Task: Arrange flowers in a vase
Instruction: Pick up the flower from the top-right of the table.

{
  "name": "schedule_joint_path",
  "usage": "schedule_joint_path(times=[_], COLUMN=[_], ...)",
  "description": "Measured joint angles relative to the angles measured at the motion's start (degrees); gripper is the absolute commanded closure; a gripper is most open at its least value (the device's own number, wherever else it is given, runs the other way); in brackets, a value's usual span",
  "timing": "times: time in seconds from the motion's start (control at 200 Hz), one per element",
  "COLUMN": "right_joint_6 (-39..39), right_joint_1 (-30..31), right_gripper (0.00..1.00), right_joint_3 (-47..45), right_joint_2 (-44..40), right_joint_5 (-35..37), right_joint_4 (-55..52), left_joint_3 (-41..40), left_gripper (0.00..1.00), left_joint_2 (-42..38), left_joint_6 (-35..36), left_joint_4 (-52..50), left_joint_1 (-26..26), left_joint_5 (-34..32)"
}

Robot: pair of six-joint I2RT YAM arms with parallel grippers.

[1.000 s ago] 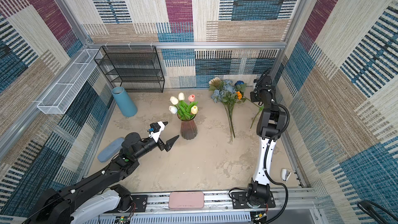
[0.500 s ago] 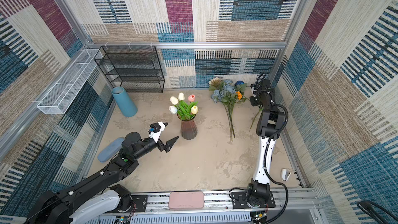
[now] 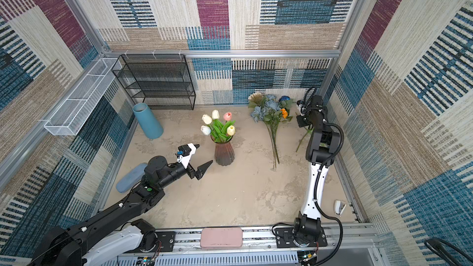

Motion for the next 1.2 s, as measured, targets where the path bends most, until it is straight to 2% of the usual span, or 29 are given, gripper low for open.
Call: schedule_joint_path(times=[0.22, 0.491, 0.601, 0.711, 0.807, 1.027, 1.097, 1.202], right_joint_6=[0.7, 5.6, 7.5, 7.9, 7.0, 3.4, 1.7, -0.3], right_joint_1=[0.0, 1.9, 5.6, 12.7, 18.1, 23.3, 25.4, 29.0], right_gripper=[1.00, 1.00, 1.00, 1.00, 1.00, 1.00, 1.00, 1.00], right_joint_3=[-6.5, -21.6, -27.4, -33.0, -38.0, -46.7, -48.7, -50.3], right_joint_2=[-9.0, -28.9, -39.5, -49.9, -58.2, -75.2, -79.1, -81.9], right_joint_5=[-1.3, -3.6, -5.1, -7.0, -11.1, -25.7, -31.3, -35.4], right_joint_4=[0.2, 2.8, 6.2, 11.9, 15.7, 22.8, 24.6, 26.2], left_joint_3=[0.0, 0.3, 0.9, 2.2, 4.2, 10.7, 12.5, 15.3], left_gripper=[0.02, 0.03, 0.03, 0.05, 0.06, 0.09, 0.11, 0.14], left_joint_2=[0.0, 0.7, 1.1, 0.8, -0.5, -4.6, -5.1, -5.1], left_joint_6=[0.0, -0.1, -0.2, -0.8, -1.5, -2.8, -3.1, -4.0], left_joint_4=[0.0, 0.2, 0.3, 0.9, 0.9, -1.6, -3.1, -4.1], left_joint_1=[0.0, 0.0, 0.0, 0.0, 0.0, 0.0, 0.0, 0.0], left_joint_5=[0.0, 0.0, 0.0, 0.2, 1.9, 8.9, 11.0, 15.2])
